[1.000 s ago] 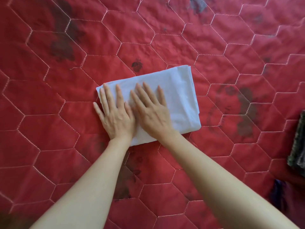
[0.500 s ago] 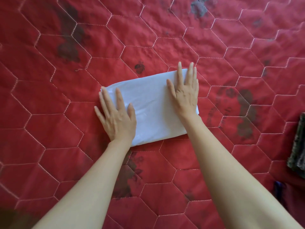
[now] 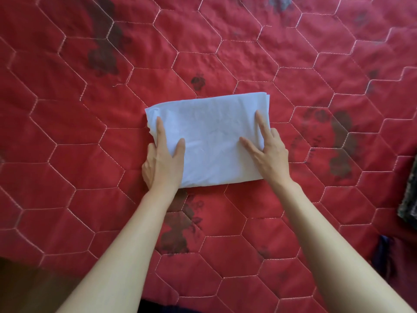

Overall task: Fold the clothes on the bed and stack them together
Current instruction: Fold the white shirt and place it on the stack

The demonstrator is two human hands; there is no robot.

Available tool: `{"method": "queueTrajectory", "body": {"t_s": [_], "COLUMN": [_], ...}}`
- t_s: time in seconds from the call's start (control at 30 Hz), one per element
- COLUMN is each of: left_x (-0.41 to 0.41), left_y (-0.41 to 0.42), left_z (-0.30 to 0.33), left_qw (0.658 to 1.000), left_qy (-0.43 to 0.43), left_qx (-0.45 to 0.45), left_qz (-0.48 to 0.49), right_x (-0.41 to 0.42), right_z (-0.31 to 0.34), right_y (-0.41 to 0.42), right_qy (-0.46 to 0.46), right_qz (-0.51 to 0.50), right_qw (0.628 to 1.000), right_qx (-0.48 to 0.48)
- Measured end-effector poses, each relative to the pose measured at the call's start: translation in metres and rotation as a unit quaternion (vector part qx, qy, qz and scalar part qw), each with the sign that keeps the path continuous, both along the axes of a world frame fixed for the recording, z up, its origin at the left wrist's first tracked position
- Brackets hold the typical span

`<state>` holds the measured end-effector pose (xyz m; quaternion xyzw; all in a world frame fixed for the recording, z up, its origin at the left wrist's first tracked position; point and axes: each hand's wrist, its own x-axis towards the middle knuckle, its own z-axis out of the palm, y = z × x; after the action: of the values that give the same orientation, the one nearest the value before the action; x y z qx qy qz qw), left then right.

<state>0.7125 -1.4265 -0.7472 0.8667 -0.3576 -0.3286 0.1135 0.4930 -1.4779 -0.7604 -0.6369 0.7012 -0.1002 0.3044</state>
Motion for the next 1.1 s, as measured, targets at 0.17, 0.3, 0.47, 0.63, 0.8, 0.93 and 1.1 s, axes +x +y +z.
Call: {"method": "queueTrajectory", "body": {"t_s": [0.17, 0.3, 0.47, 0.63, 0.8, 0.93, 1.1], "left_x": [0.013, 0.016, 0.025, 0.032, 0.017, -0.018, -0.086], "left_y": [0.03, 0.064, 0.096, 0.112, 0.112, 0.114, 0.131], "left_z": [-0.001, 0.005, 0.018, 0.037, 0.069, 0.09, 0.097], "left_qw": [0.997, 0.993, 0.989, 0.978, 0.956, 0.931, 0.902], "left_qy": [0.036, 0.038, 0.039, 0.055, 0.064, 0.103, 0.121], "left_qx": [-0.067, -0.1, -0.094, -0.092, -0.111, -0.129, -0.127], "left_qz": [-0.033, -0.052, -0.106, -0.181, -0.265, -0.327, -0.395], "right_x": [0.002, 0.012, 0.029, 0.047, 0.039, 0.006, -0.051], "right_z": [0.001, 0.004, 0.02, 0.044, 0.074, 0.098, 0.116], "right_y": [0.036, 0.09, 0.155, 0.205, 0.237, 0.259, 0.296], "right_qy": [-0.047, -0.071, -0.058, -0.027, -0.024, -0.023, 0.004], "right_qz": [-0.049, -0.105, -0.174, -0.227, -0.292, -0.353, -0.402], "right_qw": [0.998, 0.992, 0.983, 0.973, 0.955, 0.932, 0.911], "right_qx": [0.0, -0.015, -0.031, -0.039, -0.053, -0.08, -0.098]}}
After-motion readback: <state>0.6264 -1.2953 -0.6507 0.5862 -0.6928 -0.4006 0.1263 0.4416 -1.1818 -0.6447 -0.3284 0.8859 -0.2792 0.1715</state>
